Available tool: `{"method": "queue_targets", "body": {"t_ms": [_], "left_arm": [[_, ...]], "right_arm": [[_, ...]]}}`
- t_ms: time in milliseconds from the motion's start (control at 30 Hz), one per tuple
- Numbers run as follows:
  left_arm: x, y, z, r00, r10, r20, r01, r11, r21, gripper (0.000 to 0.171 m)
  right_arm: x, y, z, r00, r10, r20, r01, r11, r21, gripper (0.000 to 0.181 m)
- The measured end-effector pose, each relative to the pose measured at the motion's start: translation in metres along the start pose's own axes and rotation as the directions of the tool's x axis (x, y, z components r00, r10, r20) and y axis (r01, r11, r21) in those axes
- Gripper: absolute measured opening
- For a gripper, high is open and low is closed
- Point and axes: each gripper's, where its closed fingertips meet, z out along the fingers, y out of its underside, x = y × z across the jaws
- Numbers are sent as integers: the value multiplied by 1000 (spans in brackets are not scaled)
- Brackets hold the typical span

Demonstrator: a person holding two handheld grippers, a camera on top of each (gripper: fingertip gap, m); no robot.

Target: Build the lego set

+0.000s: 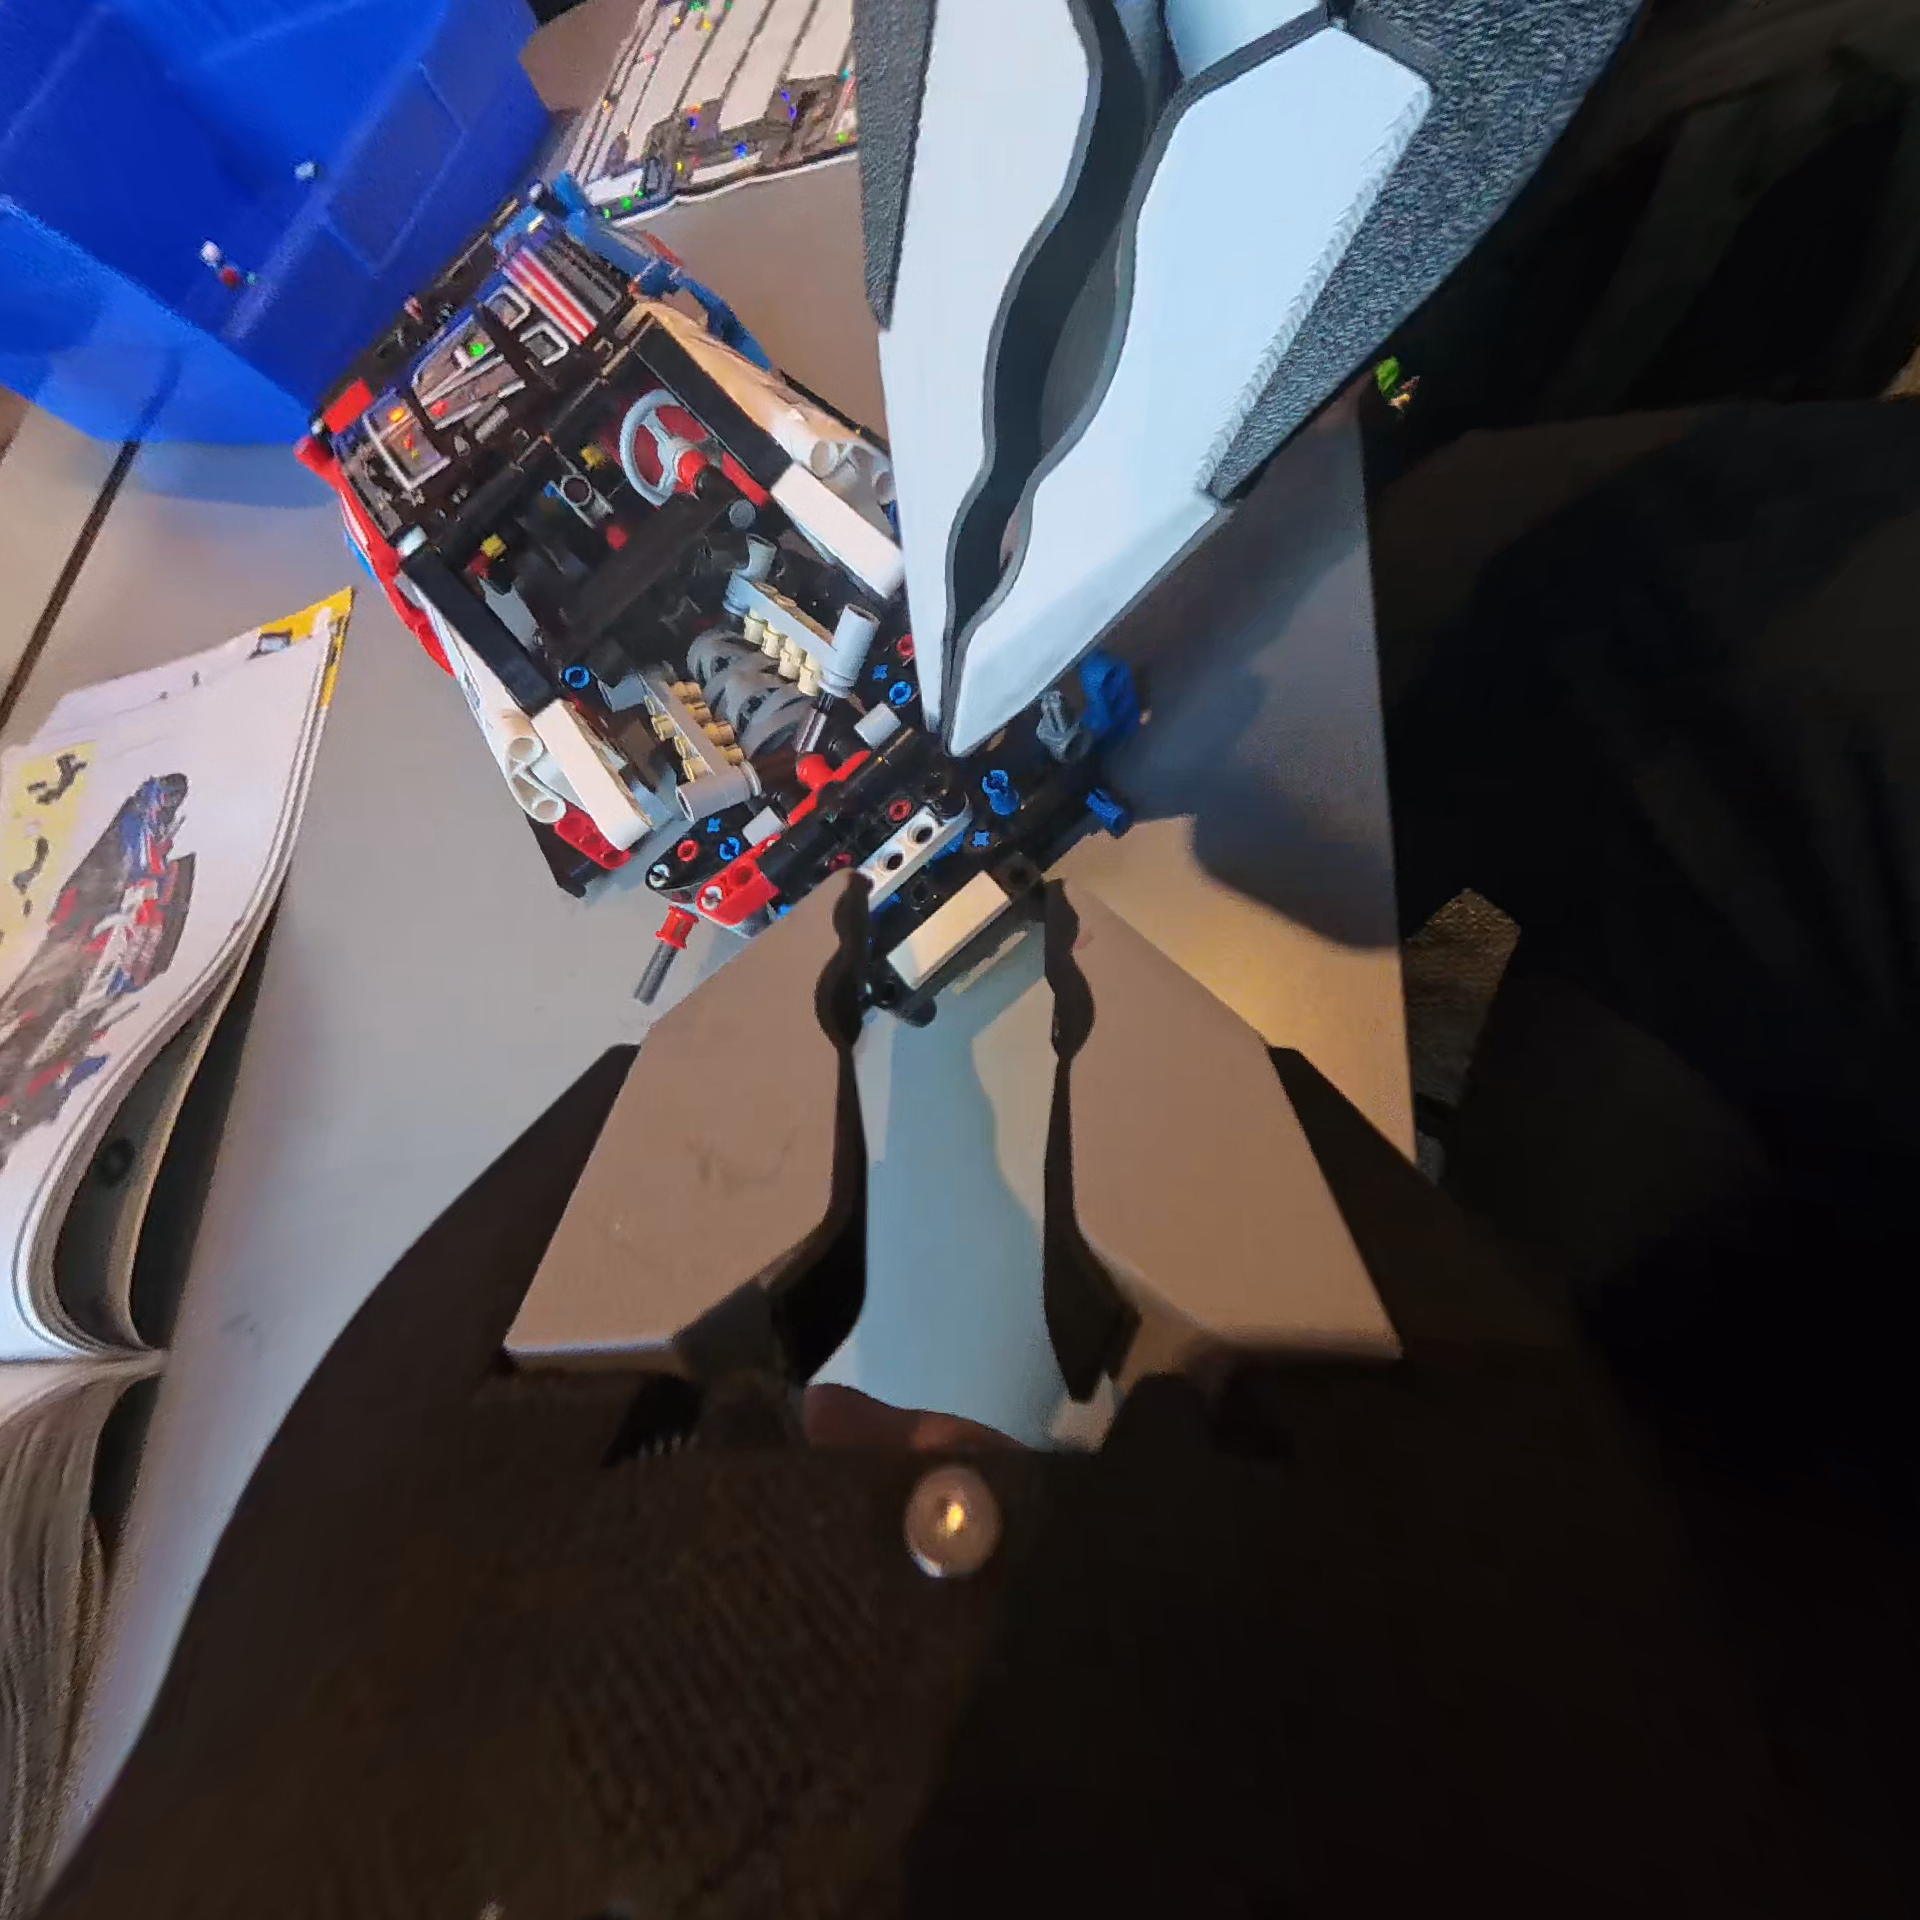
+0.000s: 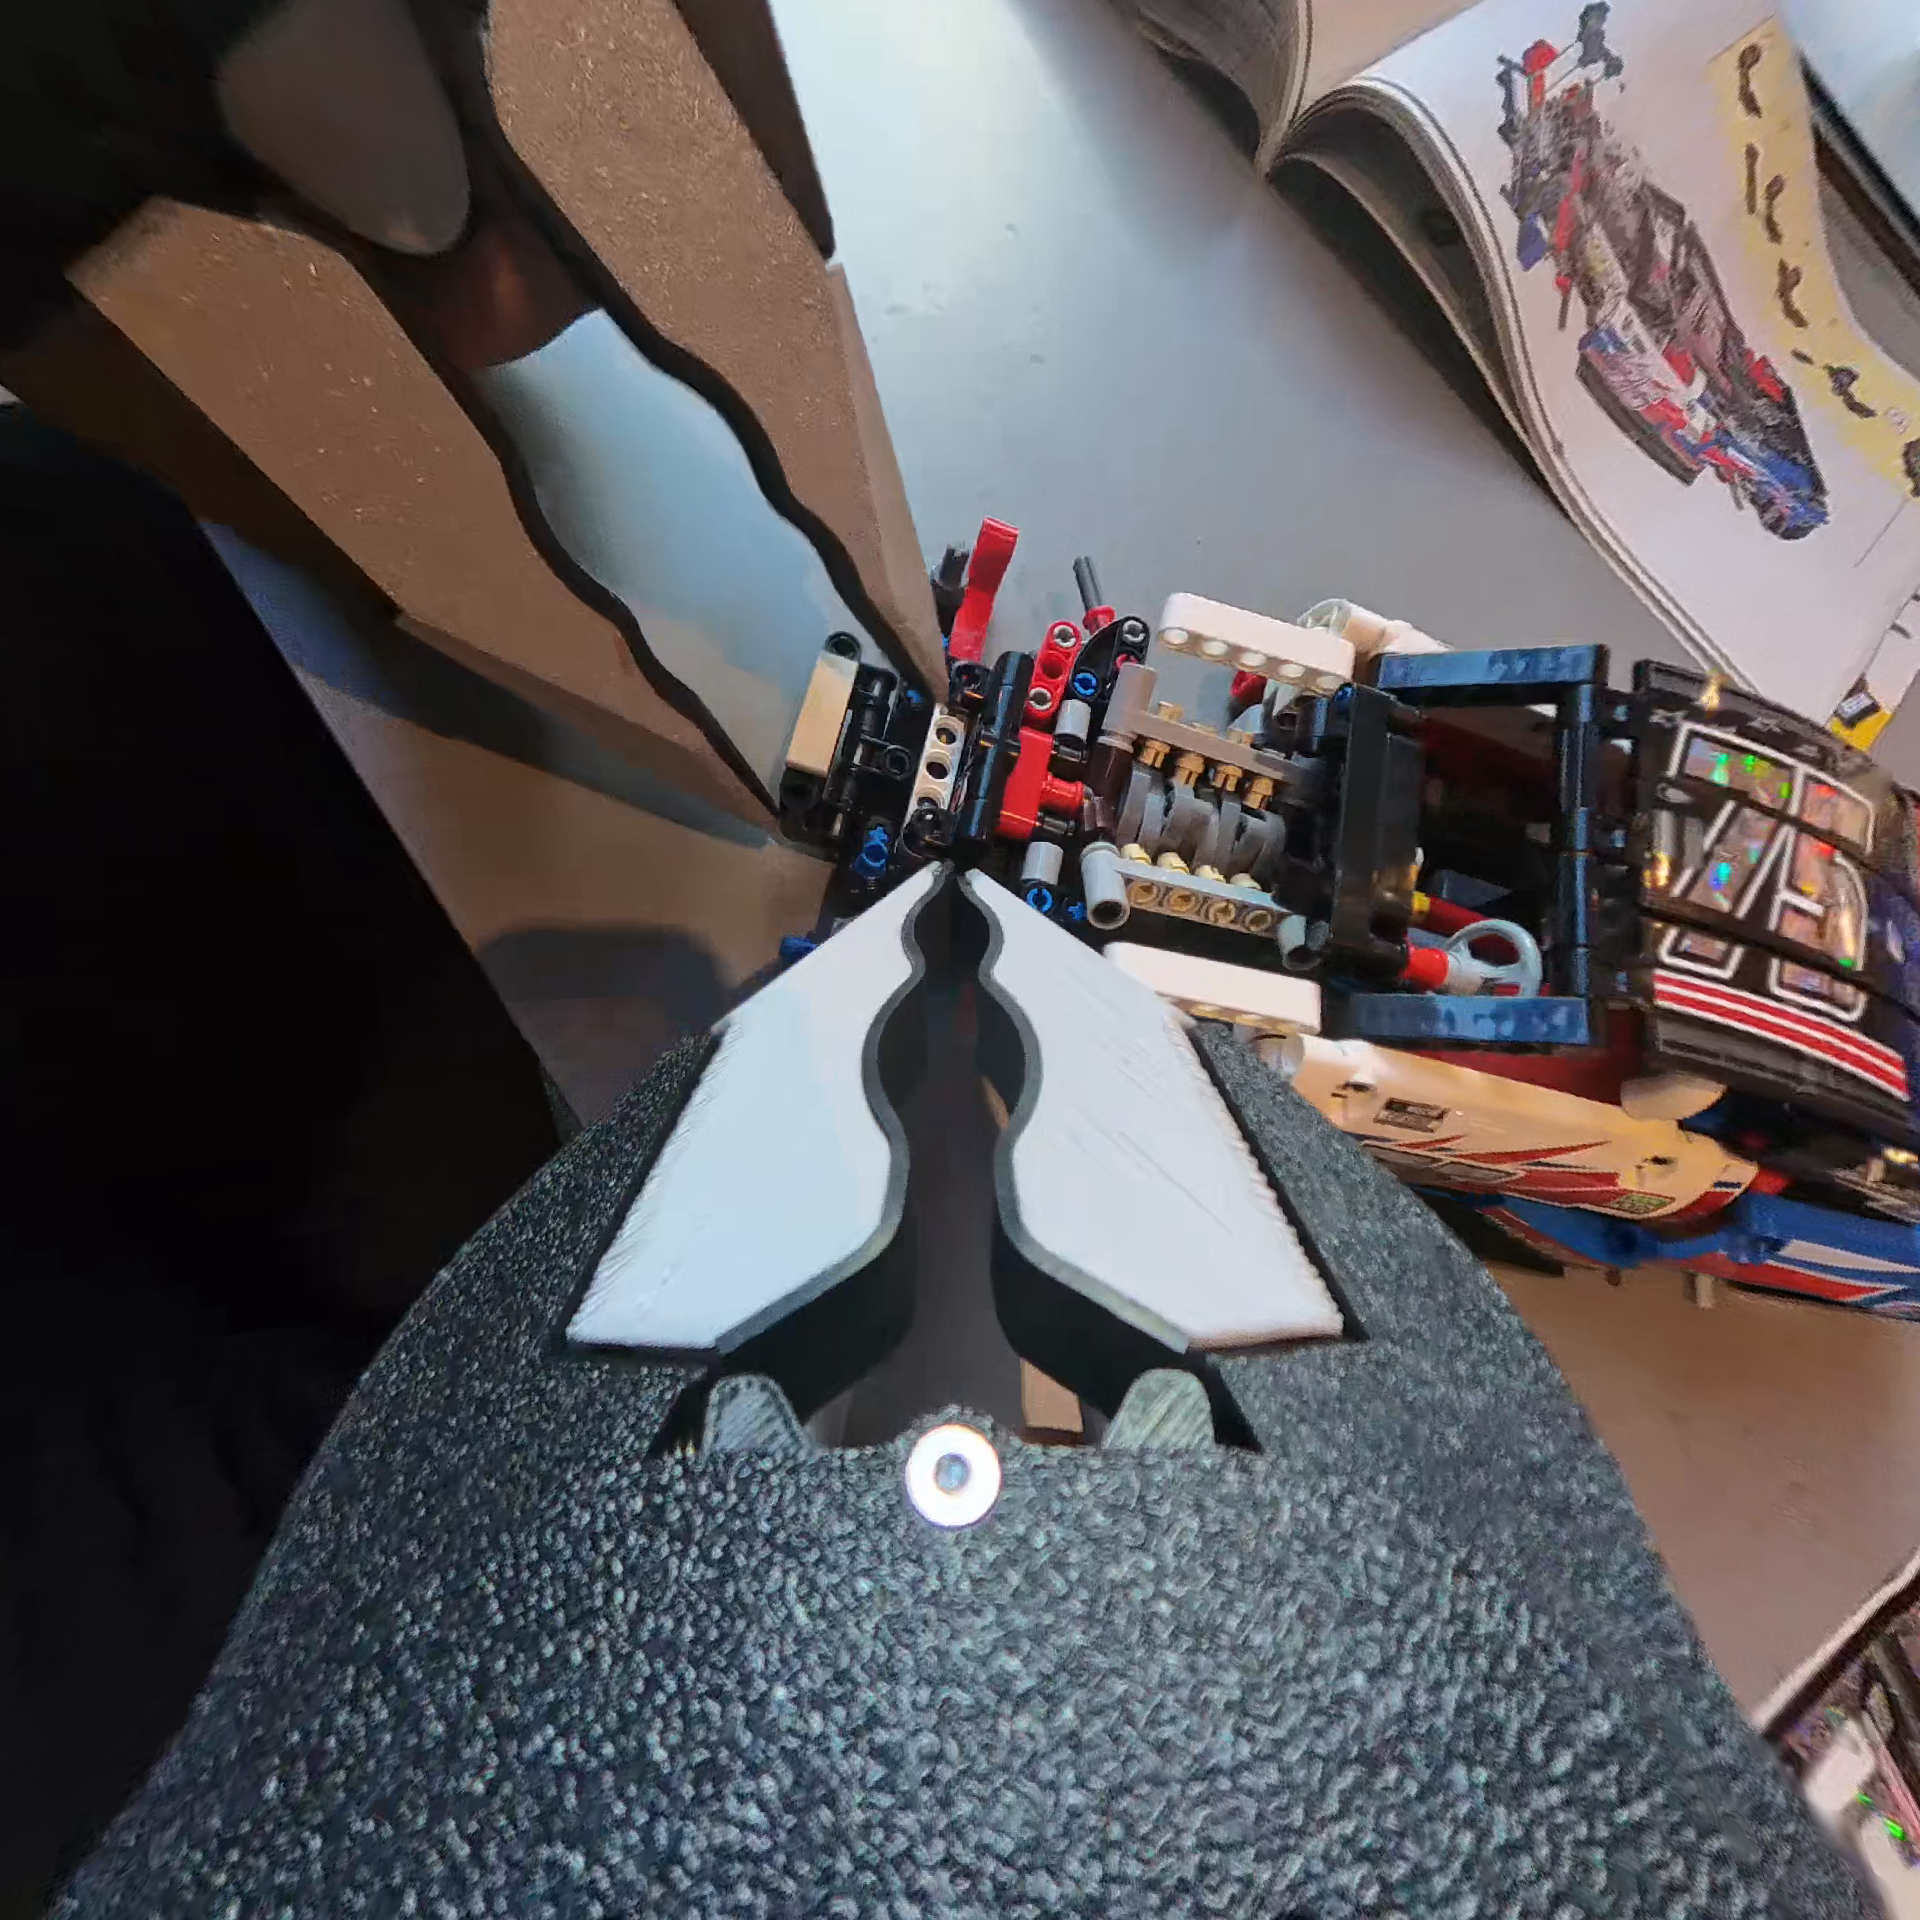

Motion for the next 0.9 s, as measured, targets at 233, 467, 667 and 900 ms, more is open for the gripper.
{"method": "queue_targets", "body": {"t_ms": [233, 467, 667, 900], "left_arm": [[-15, -5, -8, 989, 12, -145, 1, 996, 90, 35], [-19, -1, -3, 973, 117, -199, -98, 990, 103, 51], [-29, 16, -4, 974, 101, -203, -85, 992, 90, 58], [-29, 27, -5, 979, 98, -181, -87, 994, 67, 51]], "right_arm": [[1, 3, 2, 999, -14, 48, 19, 993, -117, 0], [-1, 6, 3, 970, 35, 241, 71, 906, -417, 1], [-1, 7, 4, 958, 40, 282, 113, 856, -505, 0], [-4, 1, -1, 966, 70, 249, 36, 917, -398, 0]]}}
